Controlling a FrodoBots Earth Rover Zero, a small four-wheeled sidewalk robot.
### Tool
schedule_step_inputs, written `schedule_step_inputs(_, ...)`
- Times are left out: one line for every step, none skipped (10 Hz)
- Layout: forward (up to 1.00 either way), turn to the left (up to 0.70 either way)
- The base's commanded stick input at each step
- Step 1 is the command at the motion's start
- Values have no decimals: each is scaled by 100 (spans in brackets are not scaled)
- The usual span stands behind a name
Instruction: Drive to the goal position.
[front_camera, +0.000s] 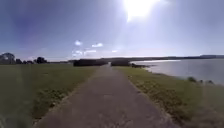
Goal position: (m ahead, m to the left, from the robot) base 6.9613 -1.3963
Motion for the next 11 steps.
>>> schedule_step_inputs(85, 0)
schedule_step_inputs(85, 0)
schedule_step_inputs(85, 0)
schedule_step_inputs(85, 0)
schedule_step_inputs(85, 0)
schedule_step_inputs(85, 0)
schedule_step_inputs(85, 0)
schedule_step_inputs(85, 0)
schedule_step_inputs(85, 0)
schedule_step_inputs(85, 0)
schedule_step_inputs(85, 0)
